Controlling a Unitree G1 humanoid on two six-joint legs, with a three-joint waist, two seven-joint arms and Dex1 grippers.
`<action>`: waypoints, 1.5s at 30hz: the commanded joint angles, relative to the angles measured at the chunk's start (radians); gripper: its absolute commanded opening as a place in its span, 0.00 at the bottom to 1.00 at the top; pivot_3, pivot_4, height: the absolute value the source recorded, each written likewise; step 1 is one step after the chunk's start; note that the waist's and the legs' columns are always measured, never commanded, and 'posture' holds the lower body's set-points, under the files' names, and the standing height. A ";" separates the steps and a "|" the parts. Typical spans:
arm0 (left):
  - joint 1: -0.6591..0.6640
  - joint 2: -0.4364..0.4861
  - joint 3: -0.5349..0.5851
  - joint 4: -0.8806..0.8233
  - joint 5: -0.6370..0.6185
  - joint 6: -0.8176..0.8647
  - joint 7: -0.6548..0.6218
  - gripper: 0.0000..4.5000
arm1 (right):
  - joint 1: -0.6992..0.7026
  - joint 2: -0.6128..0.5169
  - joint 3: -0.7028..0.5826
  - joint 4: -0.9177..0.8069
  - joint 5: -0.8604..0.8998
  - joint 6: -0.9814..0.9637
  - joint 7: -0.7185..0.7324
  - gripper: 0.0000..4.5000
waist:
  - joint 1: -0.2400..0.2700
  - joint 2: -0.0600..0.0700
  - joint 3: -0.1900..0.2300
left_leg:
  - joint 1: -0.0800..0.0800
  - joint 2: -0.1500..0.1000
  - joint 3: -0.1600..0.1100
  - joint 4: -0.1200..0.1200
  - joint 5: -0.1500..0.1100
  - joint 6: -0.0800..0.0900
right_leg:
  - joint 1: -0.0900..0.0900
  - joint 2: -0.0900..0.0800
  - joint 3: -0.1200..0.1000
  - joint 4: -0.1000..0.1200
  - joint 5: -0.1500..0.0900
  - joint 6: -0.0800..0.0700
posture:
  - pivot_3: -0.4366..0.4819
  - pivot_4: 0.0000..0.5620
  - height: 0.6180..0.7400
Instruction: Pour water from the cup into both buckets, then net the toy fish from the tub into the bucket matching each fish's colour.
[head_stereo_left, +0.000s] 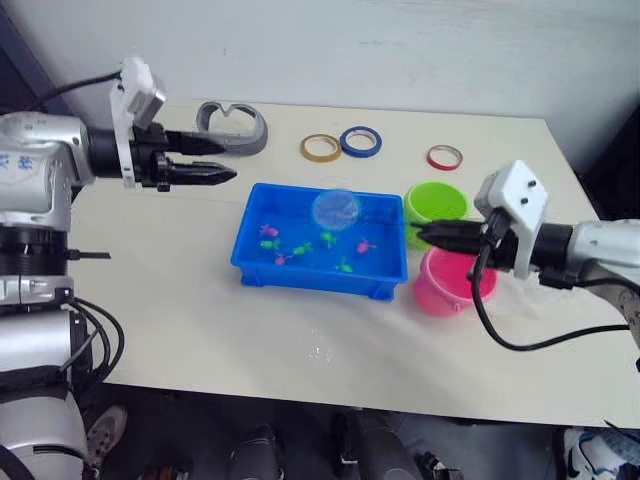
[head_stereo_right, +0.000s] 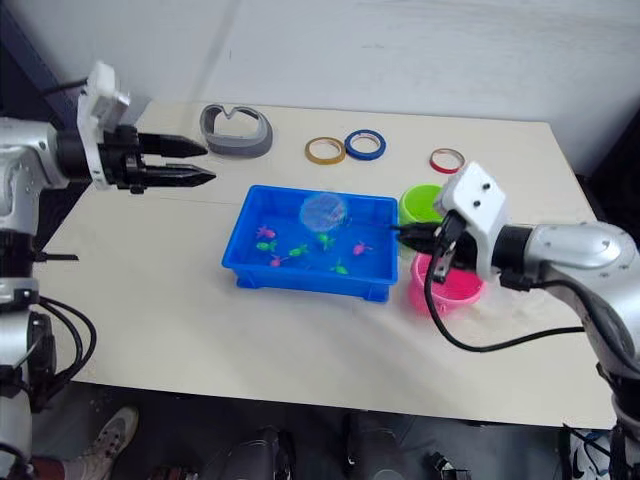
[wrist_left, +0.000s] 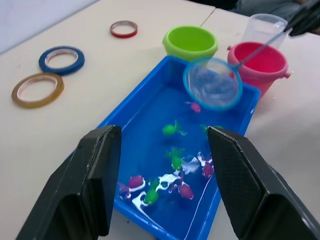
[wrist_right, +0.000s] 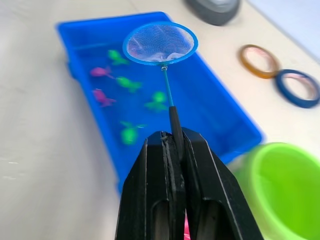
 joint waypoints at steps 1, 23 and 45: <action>0.025 0.019 0.067 -0.109 -0.044 0.041 0.038 0.67 | -0.068 0.013 0.011 0.037 -0.065 -0.043 -0.023 0.00 | -0.001 0.000 0.000 | -0.002 0.000 0.000 0.000 0.000 0.000 | -0.002 0.000 0.000 0.000 0.000 0.000 | 0.48 0.27 0.61; 0.217 0.082 0.093 -0.222 -0.127 0.125 0.052 0.67 | -0.008 -0.017 0.022 0.042 -0.261 -0.192 0.034 0.00 | -0.006 0.000 0.000 | -0.006 0.000 0.000 0.002 0.000 0.000 | -0.006 0.000 0.000 0.001 0.000 0.000 | 0.48 0.27 0.61; 0.245 0.097 0.029 -0.332 -0.139 0.151 -0.010 0.67 | -0.019 -0.037 0.247 0.196 -0.806 -0.566 0.037 0.00 | -0.010 0.000 0.000 | -0.006 0.000 0.001 0.002 0.000 0.000 | -0.007 0.000 0.001 0.003 0.000 0.000 | 0.48 0.27 0.61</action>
